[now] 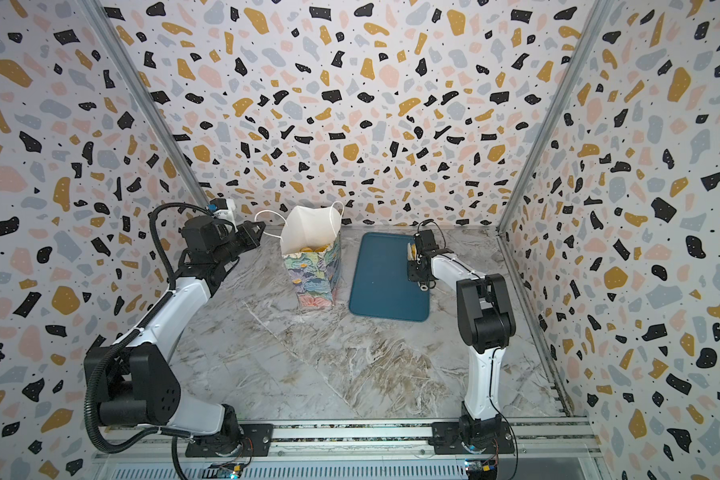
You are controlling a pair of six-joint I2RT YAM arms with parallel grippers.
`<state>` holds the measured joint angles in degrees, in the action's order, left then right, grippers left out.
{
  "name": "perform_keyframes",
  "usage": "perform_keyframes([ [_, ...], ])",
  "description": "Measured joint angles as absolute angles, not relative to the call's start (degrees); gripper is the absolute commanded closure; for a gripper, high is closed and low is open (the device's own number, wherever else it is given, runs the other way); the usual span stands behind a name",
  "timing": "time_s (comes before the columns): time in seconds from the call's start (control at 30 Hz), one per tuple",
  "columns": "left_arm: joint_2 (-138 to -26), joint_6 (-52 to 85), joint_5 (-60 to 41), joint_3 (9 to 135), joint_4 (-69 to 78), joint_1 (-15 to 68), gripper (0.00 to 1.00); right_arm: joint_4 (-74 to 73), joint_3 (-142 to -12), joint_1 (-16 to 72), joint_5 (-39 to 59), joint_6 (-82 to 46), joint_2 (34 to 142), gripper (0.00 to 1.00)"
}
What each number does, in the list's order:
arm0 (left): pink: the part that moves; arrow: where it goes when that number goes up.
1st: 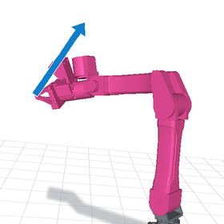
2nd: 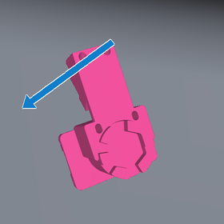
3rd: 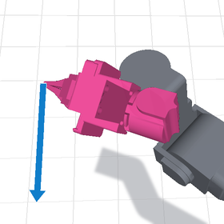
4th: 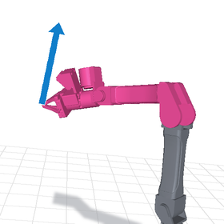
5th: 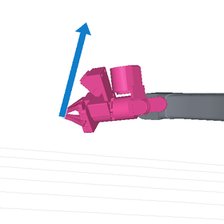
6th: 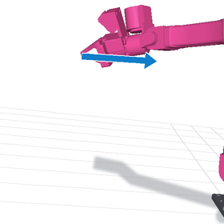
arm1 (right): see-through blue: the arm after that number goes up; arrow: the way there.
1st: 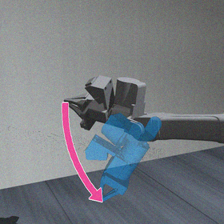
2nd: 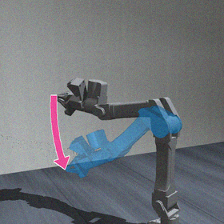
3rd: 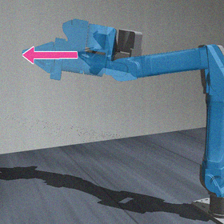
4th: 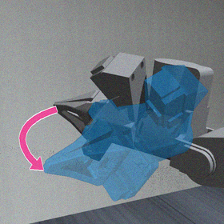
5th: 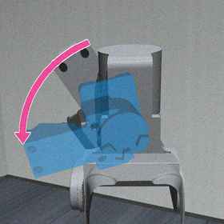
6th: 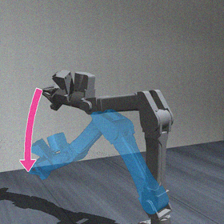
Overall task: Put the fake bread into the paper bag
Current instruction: 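Lower and close the tongs on the striped croissant with the right gripper, then lift the striped croissant in the tongs off the tray with the right gripper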
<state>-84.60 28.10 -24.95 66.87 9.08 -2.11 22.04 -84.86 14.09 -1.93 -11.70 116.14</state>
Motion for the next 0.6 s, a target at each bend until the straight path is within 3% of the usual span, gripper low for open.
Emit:
perform_keyframes([
  [0.6,-84.6,28.1,-24.97,66.87,9.08,-2.11,1.0,16.95,-72.23,14.09,2.02,-13.65,106.24,0.78],
])
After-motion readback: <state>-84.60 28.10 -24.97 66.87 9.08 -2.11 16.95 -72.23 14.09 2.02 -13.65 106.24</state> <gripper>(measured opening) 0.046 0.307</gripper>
